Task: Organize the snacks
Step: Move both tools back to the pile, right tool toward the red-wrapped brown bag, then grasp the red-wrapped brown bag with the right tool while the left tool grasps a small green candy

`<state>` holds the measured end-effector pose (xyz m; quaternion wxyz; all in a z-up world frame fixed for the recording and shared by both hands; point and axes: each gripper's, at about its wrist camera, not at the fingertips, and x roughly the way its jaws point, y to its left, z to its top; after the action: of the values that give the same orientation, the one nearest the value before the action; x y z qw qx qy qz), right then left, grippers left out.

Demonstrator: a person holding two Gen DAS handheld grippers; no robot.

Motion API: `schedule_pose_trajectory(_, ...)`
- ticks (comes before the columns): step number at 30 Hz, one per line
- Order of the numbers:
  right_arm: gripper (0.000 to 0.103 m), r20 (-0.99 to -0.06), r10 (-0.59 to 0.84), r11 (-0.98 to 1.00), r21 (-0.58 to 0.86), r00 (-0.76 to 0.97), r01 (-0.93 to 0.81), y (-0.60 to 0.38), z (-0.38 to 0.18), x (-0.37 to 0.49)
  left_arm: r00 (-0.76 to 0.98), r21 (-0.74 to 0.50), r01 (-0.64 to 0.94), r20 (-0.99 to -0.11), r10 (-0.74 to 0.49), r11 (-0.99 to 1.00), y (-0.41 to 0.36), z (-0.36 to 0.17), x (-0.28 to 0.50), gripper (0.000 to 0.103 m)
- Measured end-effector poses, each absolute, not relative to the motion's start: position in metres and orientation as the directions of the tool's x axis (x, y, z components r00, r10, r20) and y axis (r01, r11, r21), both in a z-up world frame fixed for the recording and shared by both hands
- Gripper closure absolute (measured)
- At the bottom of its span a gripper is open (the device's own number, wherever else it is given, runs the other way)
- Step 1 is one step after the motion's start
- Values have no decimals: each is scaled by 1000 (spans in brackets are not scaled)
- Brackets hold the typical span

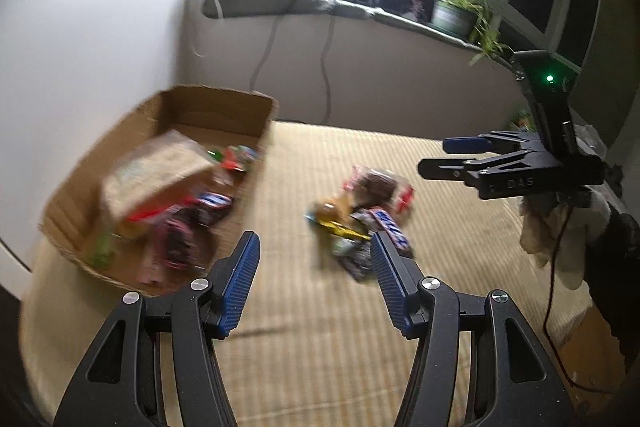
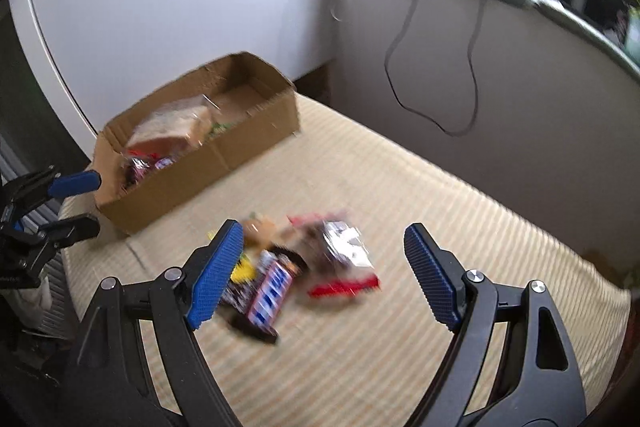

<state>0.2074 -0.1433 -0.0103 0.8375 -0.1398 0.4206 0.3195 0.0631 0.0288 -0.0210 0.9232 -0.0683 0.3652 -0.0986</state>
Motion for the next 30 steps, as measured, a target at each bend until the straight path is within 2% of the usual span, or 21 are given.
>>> schedule_pose_trajectory(9, 18, -803, 435, 768, 94, 409, -633, -171, -31, 208, 660, -227, 157, -700, -273, 961, -1, -43, 74, 47)
schedule_pose_trajectory(11, 18, -799, 453, 763, 118, 395, -636, -169, -32, 212, 648, -238, 155, -708, -281, 959, -3, -47, 78, 53)
schedule_pose_trajectory(16, 18, -801, 478, 738, 145, 359, -660, -153, -40, 221, 627, -258, 131, -727, -281, 957, -3, -58, 91, 60)
schedule_pose_trajectory(21, 18, -821, 467, 723, 141, 328, -676, -136, -55, 228, 612, -258, 113, -743, -271, 960, -6, -67, 103, 61)
schedule_pose_trajectory(28, 19, -830, 466, 710, 144, 306, -689, -121, -65, 238, 592, -244, 95, -765, -252, 965, -8, -80, 116, 72)
schedule_pose_trajectory(30, 22, -834, 465, 704, 143, 298, -696, -118, -67, 240, 589, -243, 94, -768, -251, 965, -9, -82, 118, 72)
